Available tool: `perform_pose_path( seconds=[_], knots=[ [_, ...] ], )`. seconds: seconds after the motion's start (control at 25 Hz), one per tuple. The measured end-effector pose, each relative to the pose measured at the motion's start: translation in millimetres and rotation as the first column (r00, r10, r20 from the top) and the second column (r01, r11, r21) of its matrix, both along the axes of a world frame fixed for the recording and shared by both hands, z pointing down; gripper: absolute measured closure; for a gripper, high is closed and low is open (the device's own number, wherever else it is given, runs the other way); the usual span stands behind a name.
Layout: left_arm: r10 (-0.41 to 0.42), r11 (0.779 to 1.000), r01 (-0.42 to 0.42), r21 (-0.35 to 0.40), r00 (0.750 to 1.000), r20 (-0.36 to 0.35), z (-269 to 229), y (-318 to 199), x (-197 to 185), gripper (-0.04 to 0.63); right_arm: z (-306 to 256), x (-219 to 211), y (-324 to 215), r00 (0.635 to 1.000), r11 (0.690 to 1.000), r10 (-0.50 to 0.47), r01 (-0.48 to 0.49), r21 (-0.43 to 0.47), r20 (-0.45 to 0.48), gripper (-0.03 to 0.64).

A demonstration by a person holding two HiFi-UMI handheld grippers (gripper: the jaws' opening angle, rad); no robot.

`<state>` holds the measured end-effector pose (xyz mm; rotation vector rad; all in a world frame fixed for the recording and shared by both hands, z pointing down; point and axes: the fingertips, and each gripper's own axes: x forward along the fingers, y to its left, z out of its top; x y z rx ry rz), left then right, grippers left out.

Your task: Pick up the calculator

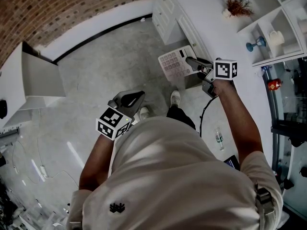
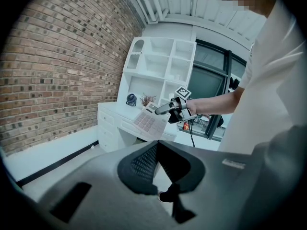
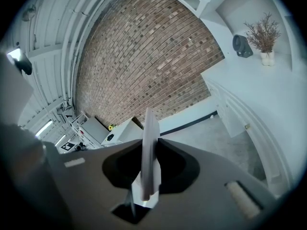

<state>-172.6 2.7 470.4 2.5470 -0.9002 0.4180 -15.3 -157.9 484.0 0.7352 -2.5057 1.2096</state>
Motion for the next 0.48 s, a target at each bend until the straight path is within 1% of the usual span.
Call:
perform_pose_path(
  seconds=[0.48],
  knots=[
    [0.003, 1.000, -0.003, -0.010, 1.000, 0.018, 0, -36, 33, 0.589, 5, 30, -30, 1.000, 0.999, -0.024, 0.024, -0.023, 0.018, 0.532]
  ],
)
